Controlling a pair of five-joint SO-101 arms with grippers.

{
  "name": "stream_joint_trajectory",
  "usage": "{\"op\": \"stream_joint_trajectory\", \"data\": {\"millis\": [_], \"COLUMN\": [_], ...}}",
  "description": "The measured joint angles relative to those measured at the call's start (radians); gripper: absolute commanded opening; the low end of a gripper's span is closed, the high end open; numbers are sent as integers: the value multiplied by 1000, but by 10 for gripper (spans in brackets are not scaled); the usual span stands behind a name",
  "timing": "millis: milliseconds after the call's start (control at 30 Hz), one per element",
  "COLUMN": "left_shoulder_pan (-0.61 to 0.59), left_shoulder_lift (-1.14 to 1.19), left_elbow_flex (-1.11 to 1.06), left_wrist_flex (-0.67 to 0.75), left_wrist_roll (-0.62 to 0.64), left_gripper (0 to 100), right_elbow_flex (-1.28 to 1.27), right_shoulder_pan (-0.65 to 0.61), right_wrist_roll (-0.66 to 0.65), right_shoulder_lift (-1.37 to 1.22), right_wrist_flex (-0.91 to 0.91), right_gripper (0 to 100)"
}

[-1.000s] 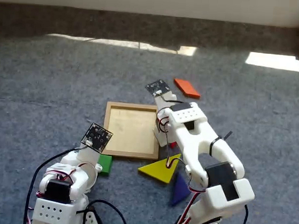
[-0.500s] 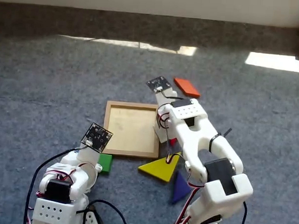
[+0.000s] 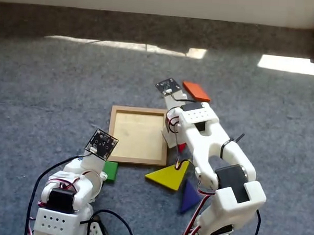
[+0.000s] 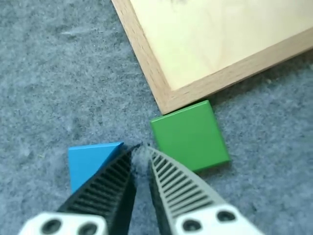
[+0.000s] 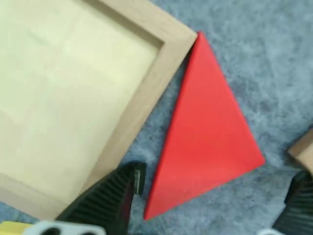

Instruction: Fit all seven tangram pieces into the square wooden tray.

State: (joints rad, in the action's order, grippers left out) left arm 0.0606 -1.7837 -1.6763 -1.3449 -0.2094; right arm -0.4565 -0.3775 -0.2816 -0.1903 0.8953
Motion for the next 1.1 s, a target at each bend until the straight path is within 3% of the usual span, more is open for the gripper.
{"op": "stream_joint_trajectory", "data": {"millis": [333, 567, 733, 900, 1100], "left_shoulder_pan": [0, 0, 0, 0, 0], "left_shoulder_lift": [0, 0, 0, 0, 0], "left_elbow_flex": [0, 0, 0, 0, 0], "left_wrist_flex": [0, 0, 0, 0, 0], "left_wrist_roll": [0, 0, 0, 0, 0], "left_gripper": [7, 7, 7, 7, 7], "right_elbow_flex": [2, 0, -2, -2, 18], "right_shoulder_pan": [-25, -25, -25, -21, -8], "right_wrist_roll": [-98, -175, -187, -187, -184], "right_shoulder_lift": [0, 0, 2, 2, 3], "right_wrist_flex": [-14, -15, -28, -28, 17], "right_gripper": [413, 283, 269, 162, 156]}}
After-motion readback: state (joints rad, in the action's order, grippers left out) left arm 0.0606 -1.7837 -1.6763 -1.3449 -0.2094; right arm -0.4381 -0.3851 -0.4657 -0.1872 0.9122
